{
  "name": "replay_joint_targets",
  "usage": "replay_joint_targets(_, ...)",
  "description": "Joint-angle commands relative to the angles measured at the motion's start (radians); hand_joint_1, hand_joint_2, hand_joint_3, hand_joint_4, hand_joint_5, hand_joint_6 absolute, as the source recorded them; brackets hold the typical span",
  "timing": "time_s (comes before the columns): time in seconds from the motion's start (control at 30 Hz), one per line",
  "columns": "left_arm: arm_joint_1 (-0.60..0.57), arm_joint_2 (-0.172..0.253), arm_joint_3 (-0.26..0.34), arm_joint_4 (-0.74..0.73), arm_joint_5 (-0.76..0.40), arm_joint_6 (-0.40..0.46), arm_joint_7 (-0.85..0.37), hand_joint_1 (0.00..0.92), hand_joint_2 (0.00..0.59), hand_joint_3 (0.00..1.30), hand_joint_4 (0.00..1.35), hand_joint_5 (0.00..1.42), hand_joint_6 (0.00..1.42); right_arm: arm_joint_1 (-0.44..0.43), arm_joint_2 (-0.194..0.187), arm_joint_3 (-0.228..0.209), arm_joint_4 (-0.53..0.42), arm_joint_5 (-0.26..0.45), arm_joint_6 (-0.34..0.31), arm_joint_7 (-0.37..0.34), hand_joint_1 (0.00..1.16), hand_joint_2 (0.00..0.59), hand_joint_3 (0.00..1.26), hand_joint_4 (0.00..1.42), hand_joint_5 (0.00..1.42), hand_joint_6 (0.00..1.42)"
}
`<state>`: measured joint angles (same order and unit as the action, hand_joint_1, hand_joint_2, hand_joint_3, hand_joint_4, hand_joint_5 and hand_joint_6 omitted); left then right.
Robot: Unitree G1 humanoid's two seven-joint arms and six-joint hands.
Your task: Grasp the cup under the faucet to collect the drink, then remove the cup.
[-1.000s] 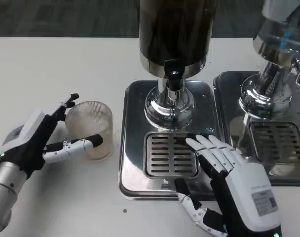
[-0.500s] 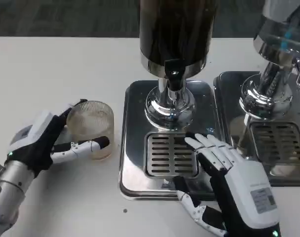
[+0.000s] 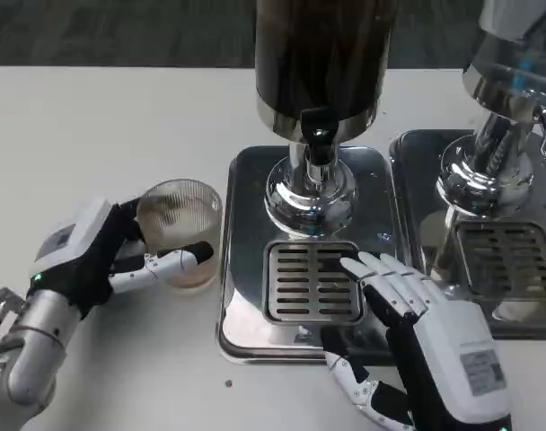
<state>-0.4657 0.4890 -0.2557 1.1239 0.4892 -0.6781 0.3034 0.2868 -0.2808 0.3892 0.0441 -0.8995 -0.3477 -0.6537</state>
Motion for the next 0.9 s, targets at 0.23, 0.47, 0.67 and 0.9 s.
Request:
replay_joint_targets(0.23, 0.037, -0.014, -0.005, 0.001, 0.025, -0.001, 0.108, 0.215, 0.171, 0.6, 0.69, 0.83, 0.88, 0.018, 0.005, -0.004, -0.015, 0.021, -0.01, -0.007, 0.44, 0.452, 0.29, 0.22, 0.2, 0.24)
replay_joint_targets(0.47, 0.078, -0.006, 0.002, -0.016, 0.03, -0.027, 0.186, 0.226, 0.187, 0.62, 0.73, 0.89, 0.97, 0.011, 0.002, -0.003, -0.013, 0.028, -0.014, -0.004, 0.45, 0.452, 0.29, 0.22, 0.2, 0.25)
replay_joint_targets(0.67, 0.108, 0.01, 0.022, -0.057, 0.027, -0.064, 0.253, 0.227, 0.189, 0.62, 0.74, 0.9, 0.97, 0.007, 0.003, -0.003, -0.01, 0.033, -0.017, -0.004, 0.45, 0.452, 0.29, 0.22, 0.21, 0.25)
replay_joint_targets(0.9, 0.119, 0.018, 0.049, -0.085, 0.016, -0.094, 0.283, 0.227, 0.194, 0.62, 0.73, 0.9, 0.98, 0.001, 0.005, -0.003, -0.005, 0.032, -0.02, -0.011, 0.45, 0.452, 0.29, 0.22, 0.21, 0.23)
